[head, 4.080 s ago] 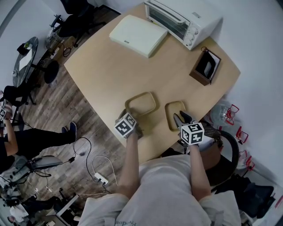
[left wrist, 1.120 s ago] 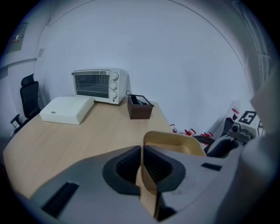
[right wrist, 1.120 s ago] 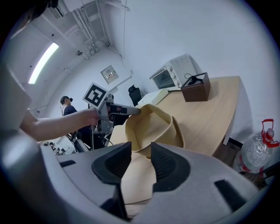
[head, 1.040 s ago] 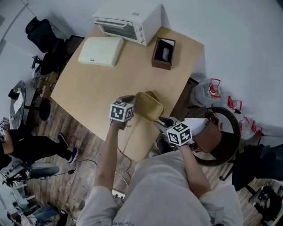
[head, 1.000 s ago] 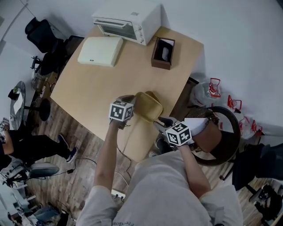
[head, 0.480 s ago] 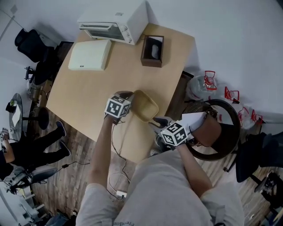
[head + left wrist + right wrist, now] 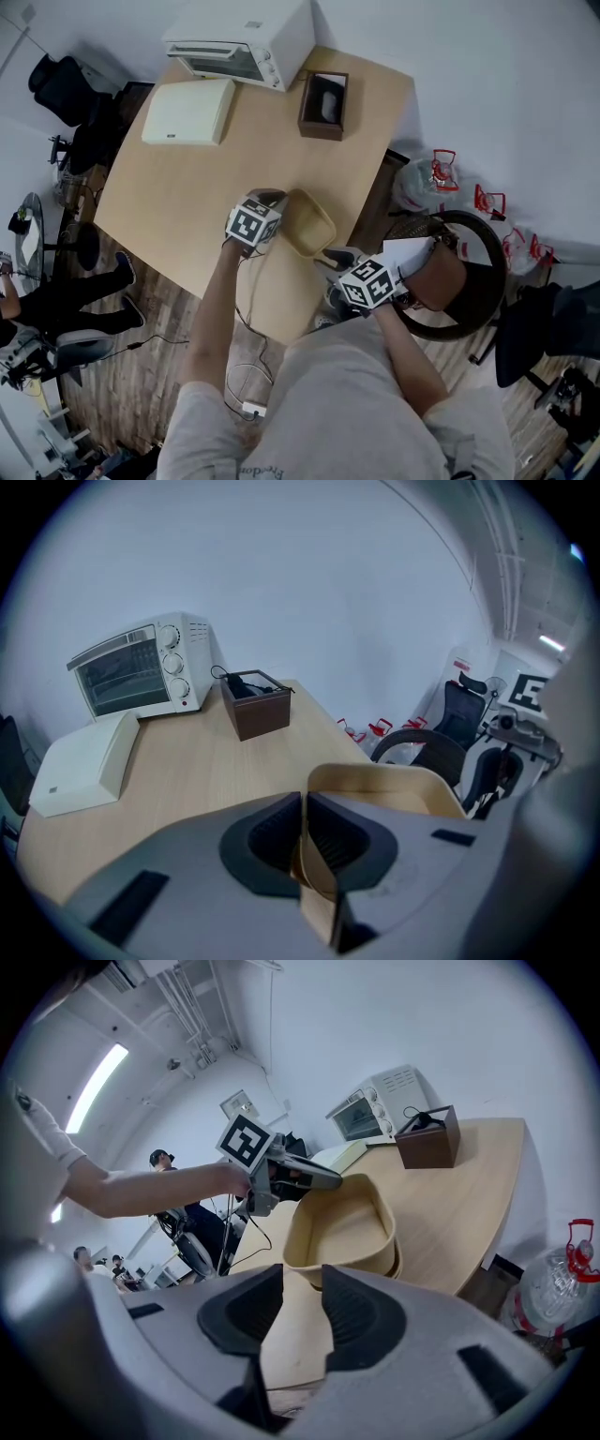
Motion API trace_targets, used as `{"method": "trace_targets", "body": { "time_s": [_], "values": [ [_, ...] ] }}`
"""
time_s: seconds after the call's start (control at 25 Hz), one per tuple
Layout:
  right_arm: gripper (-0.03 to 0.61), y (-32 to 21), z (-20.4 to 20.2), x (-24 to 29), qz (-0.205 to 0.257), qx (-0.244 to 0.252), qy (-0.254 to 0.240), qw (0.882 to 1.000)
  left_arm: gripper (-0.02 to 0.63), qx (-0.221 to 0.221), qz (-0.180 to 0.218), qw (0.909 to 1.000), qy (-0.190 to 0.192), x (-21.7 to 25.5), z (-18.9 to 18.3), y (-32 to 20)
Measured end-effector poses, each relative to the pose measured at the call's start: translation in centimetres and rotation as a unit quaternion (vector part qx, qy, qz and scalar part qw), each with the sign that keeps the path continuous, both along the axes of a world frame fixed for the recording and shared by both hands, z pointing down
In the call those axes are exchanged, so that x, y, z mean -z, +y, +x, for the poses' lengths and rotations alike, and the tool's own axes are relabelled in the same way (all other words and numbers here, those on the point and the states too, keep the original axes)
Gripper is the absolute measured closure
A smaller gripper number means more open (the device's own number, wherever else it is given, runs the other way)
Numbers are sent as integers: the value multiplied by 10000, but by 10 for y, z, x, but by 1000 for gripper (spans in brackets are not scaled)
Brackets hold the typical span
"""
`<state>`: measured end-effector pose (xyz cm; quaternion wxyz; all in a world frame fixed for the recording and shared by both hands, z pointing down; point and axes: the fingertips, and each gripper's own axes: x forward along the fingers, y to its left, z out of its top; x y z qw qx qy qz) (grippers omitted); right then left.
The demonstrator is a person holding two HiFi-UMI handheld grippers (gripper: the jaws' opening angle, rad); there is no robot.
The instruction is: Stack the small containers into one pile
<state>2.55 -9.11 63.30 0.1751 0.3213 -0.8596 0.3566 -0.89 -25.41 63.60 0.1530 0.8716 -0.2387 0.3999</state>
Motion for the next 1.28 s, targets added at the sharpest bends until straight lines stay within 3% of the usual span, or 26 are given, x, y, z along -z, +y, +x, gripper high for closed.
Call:
{"method": "trace_targets", "body": {
  "time_s": [0.92, 1.04, 1.28],
  "values": [
    [443, -2, -4, -18, -189, -22, 209, 9996, 589, -53, -116, 9998, 139, -24, 4, -6],
    [443, -1, -6, -18, -198, -10, 213, 9996, 503, -53, -173, 9996, 233, -22, 6, -6],
    [443, 4, -4, -19, -227, 23, 254, 9994, 499, 173, -153, 9992, 325, -16, -1, -5]
  ]
}}
